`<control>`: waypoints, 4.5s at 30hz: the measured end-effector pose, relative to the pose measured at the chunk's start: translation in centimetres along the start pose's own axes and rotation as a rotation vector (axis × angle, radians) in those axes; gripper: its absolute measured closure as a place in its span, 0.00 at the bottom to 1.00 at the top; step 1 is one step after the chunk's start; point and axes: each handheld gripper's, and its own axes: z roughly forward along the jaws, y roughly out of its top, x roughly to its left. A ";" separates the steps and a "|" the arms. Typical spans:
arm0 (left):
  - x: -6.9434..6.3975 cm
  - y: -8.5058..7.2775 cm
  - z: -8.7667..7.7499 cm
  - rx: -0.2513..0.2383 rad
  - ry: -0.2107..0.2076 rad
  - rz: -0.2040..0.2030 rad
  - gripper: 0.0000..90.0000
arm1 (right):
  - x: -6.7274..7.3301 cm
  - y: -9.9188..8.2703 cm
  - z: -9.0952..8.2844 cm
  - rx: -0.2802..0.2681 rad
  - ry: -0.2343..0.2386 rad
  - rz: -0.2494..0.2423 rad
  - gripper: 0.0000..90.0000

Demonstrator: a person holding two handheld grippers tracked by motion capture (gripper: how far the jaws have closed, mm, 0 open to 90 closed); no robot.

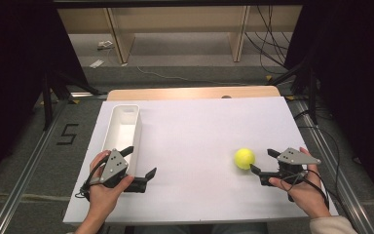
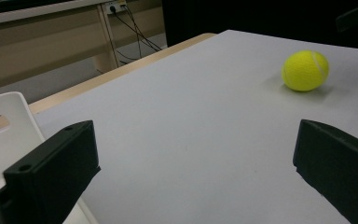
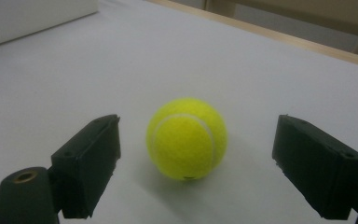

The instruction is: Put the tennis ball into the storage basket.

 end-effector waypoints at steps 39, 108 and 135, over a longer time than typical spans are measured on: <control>-0.1 0.0 -0.1 -0.005 -0.001 -0.004 0.00 | 0.4 0.4 5.7 0.082 0.000 -0.023 0.18; -0.1 0.1 -0.2 -0.011 -0.008 -0.001 0.00 | 0.5 1.2 6.5 0.088 0.025 -0.001 0.30; -0.2 0.1 -0.1 -0.011 -0.011 -0.002 0.00 | 0.9 3.0 6.0 0.015 0.010 0.010 0.30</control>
